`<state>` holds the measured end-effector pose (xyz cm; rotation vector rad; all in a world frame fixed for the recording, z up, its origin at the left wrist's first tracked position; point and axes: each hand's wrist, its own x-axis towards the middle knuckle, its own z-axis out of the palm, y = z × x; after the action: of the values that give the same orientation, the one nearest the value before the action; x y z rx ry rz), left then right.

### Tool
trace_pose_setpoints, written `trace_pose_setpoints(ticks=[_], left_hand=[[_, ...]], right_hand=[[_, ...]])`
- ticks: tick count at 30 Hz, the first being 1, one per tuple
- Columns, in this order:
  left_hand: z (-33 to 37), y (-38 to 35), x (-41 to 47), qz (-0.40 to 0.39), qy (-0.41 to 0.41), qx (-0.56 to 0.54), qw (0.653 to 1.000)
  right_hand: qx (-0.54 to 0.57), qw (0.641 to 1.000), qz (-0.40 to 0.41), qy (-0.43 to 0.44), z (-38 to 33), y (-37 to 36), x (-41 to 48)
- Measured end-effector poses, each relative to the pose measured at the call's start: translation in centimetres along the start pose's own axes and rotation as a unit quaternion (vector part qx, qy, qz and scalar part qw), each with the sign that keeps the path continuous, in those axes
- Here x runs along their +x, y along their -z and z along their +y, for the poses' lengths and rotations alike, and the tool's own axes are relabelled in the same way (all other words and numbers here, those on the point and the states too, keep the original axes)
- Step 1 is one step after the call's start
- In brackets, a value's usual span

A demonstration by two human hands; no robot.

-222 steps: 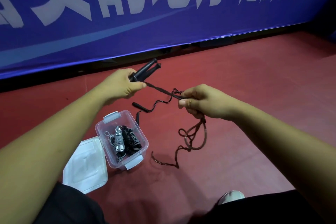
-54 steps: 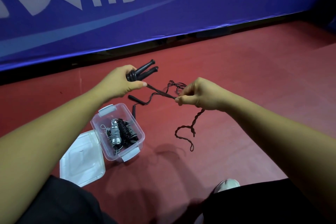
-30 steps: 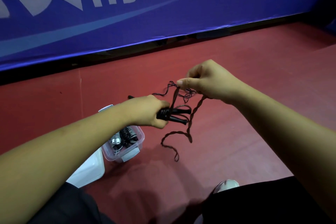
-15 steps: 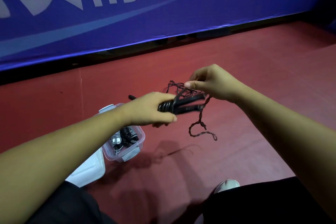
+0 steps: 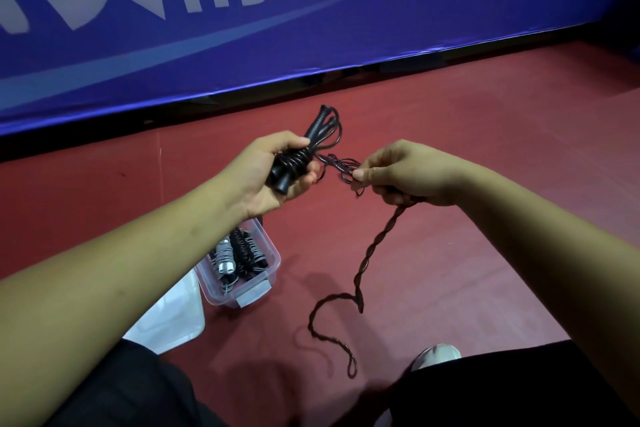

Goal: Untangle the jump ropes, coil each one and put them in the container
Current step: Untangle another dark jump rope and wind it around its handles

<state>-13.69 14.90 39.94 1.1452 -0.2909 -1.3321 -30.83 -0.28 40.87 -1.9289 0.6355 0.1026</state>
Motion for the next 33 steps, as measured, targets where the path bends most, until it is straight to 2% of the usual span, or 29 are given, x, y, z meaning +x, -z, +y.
trace_pose_setpoints(ticks=[3, 8, 12, 16, 21, 28, 31, 33], left_hand=[[0.7, 0.8, 1.1, -0.002, 0.002, 0.051, 0.999], [2.0, 2.4, 1.9, 0.065, -0.033, 0.12, 0.99], [2.6, 2.8, 1.9, 0.086, -0.07, 0.202, 0.973], [3.2, 3.7, 2.0, 0.136, -0.138, 0.4, 0.896], [3.1, 3.8, 2.2, 0.163, -0.191, 0.575, 0.779], [1.8, 3.3, 2.1, 0.113, -0.186, 0.68, 0.7], [1.2, 2.4, 1.5, 0.061, -0.192, 0.719, 0.665], [0.9, 1.6, 1.2, 0.028, -0.19, 0.728, 0.658]], right_hand=[[0.026, 1.0, -0.011, 0.004, -0.4, 0.1, -0.1], [0.067, 0.997, -0.017, 0.024, -1.2, -0.7, -0.3], [0.075, 0.996, -0.009, 0.049, -1.7, -1.0, -0.8], [0.057, 0.996, 0.009, 0.063, -2.3, -0.9, -1.4], [0.011, 0.995, 0.044, 0.09, -3.5, -1.3, -2.1], [-0.071, 0.986, 0.081, 0.131, -5.0, -1.5, -2.8], [-0.102, 0.975, 0.12, 0.154, -5.1, -1.0, -2.8], [-0.105, 0.969, 0.148, 0.166, -5.0, -0.5, -2.7]])
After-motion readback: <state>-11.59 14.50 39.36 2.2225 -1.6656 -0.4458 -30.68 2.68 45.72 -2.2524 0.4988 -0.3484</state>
